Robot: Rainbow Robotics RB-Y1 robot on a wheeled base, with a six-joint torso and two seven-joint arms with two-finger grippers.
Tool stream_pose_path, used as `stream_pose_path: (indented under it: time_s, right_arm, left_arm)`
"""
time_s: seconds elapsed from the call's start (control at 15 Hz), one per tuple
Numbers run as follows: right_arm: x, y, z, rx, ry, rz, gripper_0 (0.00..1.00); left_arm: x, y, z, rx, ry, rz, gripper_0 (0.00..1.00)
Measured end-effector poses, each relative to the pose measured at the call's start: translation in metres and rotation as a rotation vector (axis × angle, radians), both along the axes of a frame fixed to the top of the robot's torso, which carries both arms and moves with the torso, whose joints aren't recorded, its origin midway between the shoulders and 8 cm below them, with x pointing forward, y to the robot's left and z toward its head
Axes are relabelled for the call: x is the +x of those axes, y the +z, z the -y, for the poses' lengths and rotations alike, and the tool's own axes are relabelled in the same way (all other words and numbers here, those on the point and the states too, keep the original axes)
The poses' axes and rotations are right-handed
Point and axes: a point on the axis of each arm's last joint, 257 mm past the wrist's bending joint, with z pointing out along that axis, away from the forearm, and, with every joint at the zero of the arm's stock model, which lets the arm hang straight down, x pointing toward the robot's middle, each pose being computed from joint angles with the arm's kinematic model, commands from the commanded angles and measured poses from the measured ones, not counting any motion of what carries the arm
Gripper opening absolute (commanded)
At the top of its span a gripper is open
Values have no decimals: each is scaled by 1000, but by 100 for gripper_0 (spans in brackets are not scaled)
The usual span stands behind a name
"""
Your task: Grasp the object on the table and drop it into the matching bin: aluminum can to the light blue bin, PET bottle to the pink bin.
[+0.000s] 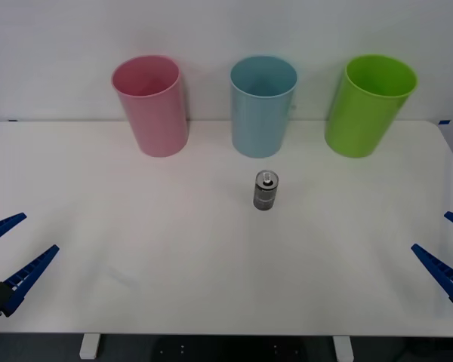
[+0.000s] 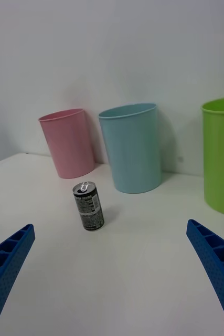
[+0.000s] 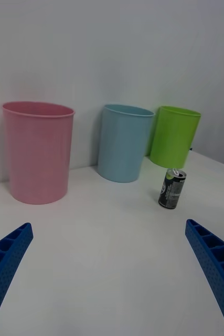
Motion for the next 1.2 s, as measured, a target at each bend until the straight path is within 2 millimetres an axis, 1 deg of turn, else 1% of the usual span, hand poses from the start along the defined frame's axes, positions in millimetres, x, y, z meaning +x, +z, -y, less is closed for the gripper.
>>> stream_pose_path:
  time_s: [0.2,0.4,0.47,0.67,0.93,1.2]
  right_arm:
    - [-1,0,0,6,-2,0,100]
    - [-6,9,-4,23,5,16,100]
    - [-7,7,-6,25,10,10,100]
    - [-3,-2,-14,34,20,-7,100]
    - [11,-18,-27,40,39,-8,100]
    - [29,-37,-37,-53,15,47,100]
  left_arm:
    - [0,0,0,0,0,0,100]
    - [0,0,0,0,0,0,100]
    - [0,0,0,0,0,0,100]
    - [0,0,0,0,0,0,100]
    - [0,0,0,0,0,0,100]
    - [0,0,0,0,0,0,100]
